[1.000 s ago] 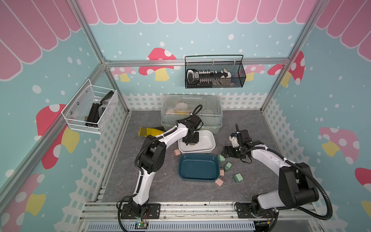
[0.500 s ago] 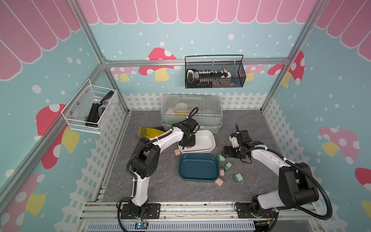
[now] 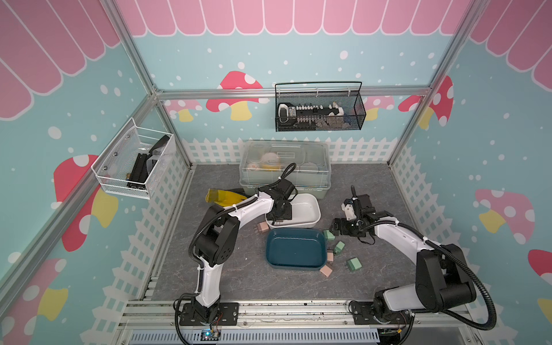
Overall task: Place the plugs by color into the storage box
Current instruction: Place the plug in the storage box.
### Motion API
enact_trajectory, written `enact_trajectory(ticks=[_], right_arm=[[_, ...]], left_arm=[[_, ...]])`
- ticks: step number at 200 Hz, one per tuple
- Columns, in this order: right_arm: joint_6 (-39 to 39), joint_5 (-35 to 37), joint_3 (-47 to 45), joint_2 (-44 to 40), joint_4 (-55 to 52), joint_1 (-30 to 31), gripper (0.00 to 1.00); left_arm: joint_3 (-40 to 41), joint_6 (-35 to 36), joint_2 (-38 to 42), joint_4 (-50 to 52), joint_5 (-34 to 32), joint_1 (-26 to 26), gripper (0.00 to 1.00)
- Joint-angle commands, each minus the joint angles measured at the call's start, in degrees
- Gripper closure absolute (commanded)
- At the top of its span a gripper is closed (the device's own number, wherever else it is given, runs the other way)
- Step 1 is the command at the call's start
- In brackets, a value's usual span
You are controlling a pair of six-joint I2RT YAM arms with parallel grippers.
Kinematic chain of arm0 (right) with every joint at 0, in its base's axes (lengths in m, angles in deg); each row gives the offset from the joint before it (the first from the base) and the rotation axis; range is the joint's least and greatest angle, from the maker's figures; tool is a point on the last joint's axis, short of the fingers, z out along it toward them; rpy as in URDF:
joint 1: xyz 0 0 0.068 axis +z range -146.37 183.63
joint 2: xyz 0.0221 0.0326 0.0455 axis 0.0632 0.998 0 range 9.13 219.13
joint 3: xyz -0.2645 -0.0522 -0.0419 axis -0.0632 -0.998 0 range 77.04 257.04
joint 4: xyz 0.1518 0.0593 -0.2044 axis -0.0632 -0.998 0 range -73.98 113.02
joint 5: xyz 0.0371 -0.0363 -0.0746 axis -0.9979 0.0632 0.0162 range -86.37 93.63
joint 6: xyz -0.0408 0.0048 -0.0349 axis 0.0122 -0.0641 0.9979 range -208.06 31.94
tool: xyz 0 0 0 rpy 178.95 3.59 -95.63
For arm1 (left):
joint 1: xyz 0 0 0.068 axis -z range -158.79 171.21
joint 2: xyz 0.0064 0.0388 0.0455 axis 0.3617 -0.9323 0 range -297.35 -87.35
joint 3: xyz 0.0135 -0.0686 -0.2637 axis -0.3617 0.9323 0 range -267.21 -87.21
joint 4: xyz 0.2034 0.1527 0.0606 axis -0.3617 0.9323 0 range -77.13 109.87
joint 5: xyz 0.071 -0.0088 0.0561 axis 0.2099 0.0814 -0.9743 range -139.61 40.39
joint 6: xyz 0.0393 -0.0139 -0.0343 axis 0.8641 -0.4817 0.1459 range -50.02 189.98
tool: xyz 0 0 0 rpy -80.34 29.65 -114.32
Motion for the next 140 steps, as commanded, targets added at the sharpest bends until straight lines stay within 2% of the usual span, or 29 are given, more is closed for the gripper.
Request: enact_trajectory(ticks=[1,41,75,102,140], right_arm=[[-0.7,-0.2,-0.6,-0.6,0.1,0.4,0.05],[-1.0,-0.5,-0.5,-0.4,0.3,0.4,0.05],[-1.1,-0.5,-0.6,-0.3,0.5,0.4,0.05],[-1.2,-0.5,-0.9,-0.2,0.7,0.4,0.05],[-1.4,-0.4,-1.1,-0.7,0.5,0.4,0.05]], left_arm=[[0.8,0.2,3.3,-0.7,-1.7,0.4,0.32],[0.3,1.0,6.0,0.4,-2.1,0.2,0.18],[1.2,1.1,6.1,0.2,-1.4,0.0,0.18],[1.6,0.6,4.4,-1.1,0.8,0.0,0.21],[2.1,0.6,5.9,-1.8,-0.4,0.0,0.24]])
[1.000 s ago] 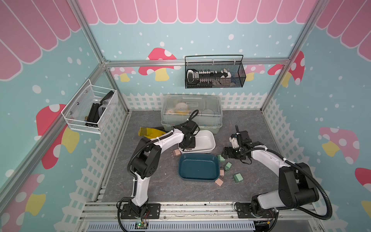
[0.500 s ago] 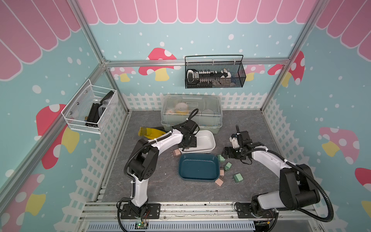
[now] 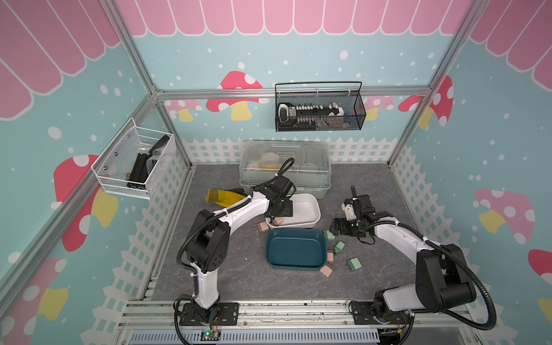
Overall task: Place the plugs by color into the storage box
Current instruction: Place the plug in the storage box, then adjust the storage box at the center of the board.
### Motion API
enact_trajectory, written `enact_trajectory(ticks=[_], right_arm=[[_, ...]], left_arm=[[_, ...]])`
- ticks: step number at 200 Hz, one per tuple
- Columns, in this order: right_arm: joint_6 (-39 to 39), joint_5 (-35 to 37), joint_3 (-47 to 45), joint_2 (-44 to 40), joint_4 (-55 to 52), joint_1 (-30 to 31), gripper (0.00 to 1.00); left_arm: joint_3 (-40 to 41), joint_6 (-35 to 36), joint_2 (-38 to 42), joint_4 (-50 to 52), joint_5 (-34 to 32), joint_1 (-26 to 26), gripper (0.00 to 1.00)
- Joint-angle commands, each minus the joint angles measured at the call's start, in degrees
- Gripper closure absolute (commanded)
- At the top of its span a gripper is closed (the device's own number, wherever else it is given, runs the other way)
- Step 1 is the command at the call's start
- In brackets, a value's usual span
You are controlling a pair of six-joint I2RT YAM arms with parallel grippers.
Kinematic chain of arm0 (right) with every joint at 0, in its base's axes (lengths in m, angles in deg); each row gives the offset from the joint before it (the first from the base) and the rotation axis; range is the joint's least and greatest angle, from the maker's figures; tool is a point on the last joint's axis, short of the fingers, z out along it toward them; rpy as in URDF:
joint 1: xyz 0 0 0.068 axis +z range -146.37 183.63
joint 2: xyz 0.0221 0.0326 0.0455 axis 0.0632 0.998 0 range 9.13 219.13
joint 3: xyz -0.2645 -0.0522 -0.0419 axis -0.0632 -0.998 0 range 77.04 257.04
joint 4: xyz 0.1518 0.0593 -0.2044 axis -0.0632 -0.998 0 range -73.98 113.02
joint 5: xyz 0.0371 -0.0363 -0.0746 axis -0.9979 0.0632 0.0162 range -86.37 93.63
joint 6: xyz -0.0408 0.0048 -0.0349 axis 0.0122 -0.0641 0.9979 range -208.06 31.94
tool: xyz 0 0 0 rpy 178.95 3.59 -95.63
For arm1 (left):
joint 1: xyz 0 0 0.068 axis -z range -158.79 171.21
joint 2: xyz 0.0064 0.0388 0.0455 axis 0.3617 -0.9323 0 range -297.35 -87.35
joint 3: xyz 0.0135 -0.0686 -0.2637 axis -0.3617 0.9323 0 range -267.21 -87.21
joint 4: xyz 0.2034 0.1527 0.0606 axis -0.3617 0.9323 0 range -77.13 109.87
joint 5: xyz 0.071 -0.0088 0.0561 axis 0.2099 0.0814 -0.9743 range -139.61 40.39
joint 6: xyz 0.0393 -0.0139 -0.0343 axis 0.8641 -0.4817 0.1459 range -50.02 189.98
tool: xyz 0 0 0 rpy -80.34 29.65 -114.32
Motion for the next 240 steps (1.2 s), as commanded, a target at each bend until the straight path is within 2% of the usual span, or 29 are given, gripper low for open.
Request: enact_trajectory(ticks=[1,27,47,77,111,149,182,240], right_arm=[[-0.9,-0.3,-1.0,-0.7,-0.1,0.4,0.05],[-1.0,-0.1,-1.2,-1.0,-0.3,0.4,0.05],[-1.2,-0.2,-1.6,-1.6,-0.3,0.4,0.05],[-1.9,-0.9,-2.2,-2.9,-0.2,0.7,0.06],[-4.4,-1.5,-2.1,-5.7,1.4,2.3,0.12],[-11.7,-0.9,-1.3,-7.7,4.1,4.9,0.15],[-20.6,0.2,-0.2,-4.1,10.1,6.3,0.19],[-21.2,4.1,9.9,6.3,11.6,8.4,0.29]], left_arm=[[0.8,-0.3,0.7,-1.0,-0.8,-0.1,0.24],[2.5,0.5,5.8,0.7,-4.5,-1.3,0.25],[5.6,0.0,10.8,2.3,-6.7,-4.1,0.26],[10.7,0.7,14.5,2.8,-5.5,-9.0,0.29],[13.7,1.3,15.8,2.5,-4.4,-10.0,0.31],[13.1,1.9,13.0,1.3,2.1,-10.5,0.32],[9.2,3.4,7.9,1.2,5.9,-10.3,0.32],[7.5,1.7,1.4,-5.9,10.0,-7.9,0.35]])
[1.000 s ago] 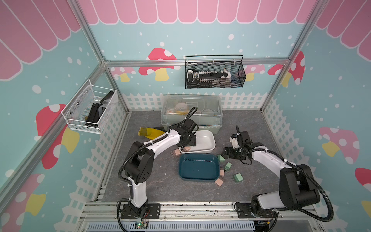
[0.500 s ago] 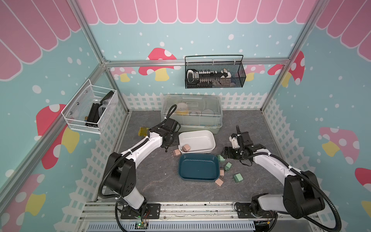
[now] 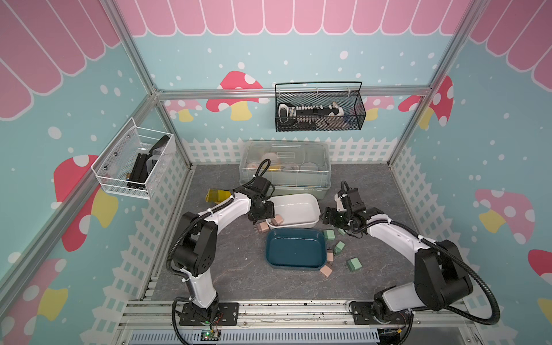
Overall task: Place the plugs by color into the storage box
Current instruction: Adjust the storage box at the center of the board.
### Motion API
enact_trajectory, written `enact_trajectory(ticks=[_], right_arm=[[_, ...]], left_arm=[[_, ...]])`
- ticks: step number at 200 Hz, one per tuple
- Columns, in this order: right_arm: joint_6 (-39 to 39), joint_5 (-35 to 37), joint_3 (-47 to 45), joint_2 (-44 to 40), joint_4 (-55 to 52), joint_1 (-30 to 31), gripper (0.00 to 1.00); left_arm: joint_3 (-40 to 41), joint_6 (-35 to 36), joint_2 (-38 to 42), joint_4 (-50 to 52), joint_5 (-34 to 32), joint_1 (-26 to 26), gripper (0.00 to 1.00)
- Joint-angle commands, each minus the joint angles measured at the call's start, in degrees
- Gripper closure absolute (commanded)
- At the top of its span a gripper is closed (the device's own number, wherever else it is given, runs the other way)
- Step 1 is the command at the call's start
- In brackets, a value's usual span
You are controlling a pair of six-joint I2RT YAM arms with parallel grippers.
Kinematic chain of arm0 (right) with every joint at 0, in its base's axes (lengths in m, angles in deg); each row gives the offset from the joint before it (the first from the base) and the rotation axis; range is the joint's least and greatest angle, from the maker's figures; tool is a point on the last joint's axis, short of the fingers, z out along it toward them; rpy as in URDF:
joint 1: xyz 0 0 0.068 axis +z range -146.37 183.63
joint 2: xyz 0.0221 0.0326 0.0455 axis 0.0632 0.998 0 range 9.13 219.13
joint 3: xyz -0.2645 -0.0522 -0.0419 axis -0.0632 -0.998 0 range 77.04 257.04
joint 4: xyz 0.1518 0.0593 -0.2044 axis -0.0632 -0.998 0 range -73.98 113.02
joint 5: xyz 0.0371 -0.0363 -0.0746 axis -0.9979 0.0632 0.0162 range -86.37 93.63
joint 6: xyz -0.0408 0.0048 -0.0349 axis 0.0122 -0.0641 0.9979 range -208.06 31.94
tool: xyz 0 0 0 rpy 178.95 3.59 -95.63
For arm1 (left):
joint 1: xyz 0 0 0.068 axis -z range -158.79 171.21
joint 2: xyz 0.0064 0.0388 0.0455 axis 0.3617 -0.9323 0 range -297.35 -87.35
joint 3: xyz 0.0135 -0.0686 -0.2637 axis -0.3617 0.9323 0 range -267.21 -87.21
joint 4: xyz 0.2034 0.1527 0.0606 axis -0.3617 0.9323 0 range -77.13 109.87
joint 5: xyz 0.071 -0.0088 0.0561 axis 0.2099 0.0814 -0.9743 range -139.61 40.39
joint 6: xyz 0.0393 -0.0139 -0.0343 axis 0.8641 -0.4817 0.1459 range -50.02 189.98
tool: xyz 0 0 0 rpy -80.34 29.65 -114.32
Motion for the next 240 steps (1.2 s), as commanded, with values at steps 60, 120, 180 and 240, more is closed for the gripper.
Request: enact_trajectory(ticks=[60,120,180,240], right_arm=[[0.7,0.9,6.4,11.6,3.8,0.3,0.51],[-1.5,3.1,-4.0,2.0,3.9,0.3,0.68],[-0.7,5.1,-6.2,-5.6,-0.9,0.4,0.26],[-7.0,5.4,-10.3,-18.4,-6.7,1.7,0.20]], left_arm=[[-5.7,-5.5,-7.7,-5.8,-0.5,7.6,0.47],[-1.2,-6.1,-3.8,-4.5,0.0,11.5,0.55],[-2.7,-1.6,2.2,2.1,-4.4,9.1,0.23],[-3.5,-1.1,6.2,11.4,-5.2,-4.0,0.18]])
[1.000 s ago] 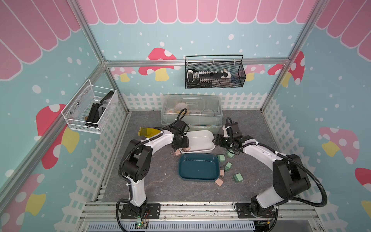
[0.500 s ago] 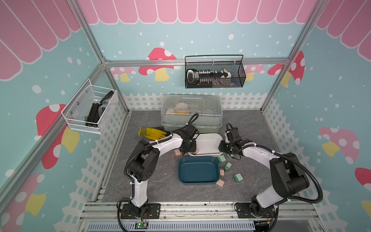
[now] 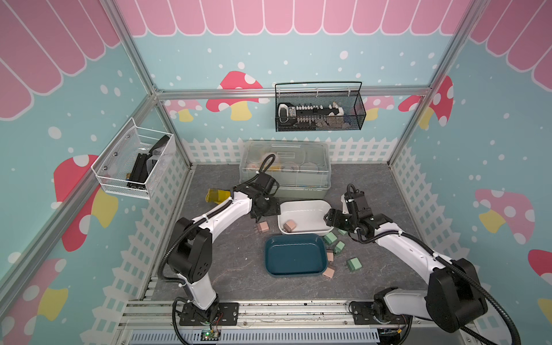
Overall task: Place the plugs by color into the storage box
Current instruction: Adjust the storage box at the center of the board, then pick up the plug from the center of the board.
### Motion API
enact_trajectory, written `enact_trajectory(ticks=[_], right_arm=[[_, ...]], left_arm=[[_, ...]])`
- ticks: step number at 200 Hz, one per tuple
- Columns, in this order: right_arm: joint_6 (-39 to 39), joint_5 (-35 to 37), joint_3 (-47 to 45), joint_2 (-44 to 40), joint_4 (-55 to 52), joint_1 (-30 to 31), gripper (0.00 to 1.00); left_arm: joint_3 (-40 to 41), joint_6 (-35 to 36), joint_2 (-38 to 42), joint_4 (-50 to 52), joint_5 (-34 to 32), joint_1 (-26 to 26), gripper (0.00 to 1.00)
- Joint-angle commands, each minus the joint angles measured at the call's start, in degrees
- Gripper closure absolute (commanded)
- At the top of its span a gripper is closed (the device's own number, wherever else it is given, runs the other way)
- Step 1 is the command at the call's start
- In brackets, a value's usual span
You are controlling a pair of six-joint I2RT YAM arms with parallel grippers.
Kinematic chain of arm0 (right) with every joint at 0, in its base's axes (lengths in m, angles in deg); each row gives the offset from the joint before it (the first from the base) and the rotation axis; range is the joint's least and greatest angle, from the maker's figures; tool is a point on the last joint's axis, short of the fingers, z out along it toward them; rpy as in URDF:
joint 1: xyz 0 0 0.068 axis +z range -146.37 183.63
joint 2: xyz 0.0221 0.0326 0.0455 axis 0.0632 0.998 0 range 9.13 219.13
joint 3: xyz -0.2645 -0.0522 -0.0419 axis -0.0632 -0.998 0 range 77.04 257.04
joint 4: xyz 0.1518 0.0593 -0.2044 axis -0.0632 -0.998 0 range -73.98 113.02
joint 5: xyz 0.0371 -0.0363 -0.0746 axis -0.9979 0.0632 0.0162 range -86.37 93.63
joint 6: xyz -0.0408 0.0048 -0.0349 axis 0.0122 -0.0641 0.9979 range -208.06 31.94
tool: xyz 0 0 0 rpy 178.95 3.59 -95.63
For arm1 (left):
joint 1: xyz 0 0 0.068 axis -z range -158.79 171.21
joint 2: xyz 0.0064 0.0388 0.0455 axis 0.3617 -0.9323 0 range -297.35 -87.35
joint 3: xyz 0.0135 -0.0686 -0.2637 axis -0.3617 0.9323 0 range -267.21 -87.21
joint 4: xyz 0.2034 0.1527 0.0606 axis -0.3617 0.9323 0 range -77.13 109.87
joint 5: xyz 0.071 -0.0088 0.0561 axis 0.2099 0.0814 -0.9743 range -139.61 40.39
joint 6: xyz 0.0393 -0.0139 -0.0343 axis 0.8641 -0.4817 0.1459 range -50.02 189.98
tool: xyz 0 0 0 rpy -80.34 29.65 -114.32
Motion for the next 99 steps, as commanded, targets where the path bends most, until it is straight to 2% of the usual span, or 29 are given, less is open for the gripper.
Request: enact_trajectory(ticks=[1,38,68,99], right_arm=[[-4.9,1.2,-3.1,-5.2,-4.3,1.0,0.20],[-6.4,2.0,-6.3,-12.1,-8.1,1.6,0.20],[-5.9,2.1,-6.4,-13.2,-10.2,1.7,0.20],[-6.1,2.1,-6.2,-12.7,-9.9,1.9,0.20]], left_arm=[[-0.4,1.0,-0.1,5.5,-1.5,-3.6,0.18],[-4.3,3.0,-6.1,7.0,0.4,-5.4,0.25],[-5.0,7.9,-10.1,1.7,3.0,-4.8,0.23],[-3.3,7.5,-12.4,-5.5,9.0,-4.8,0.21]])
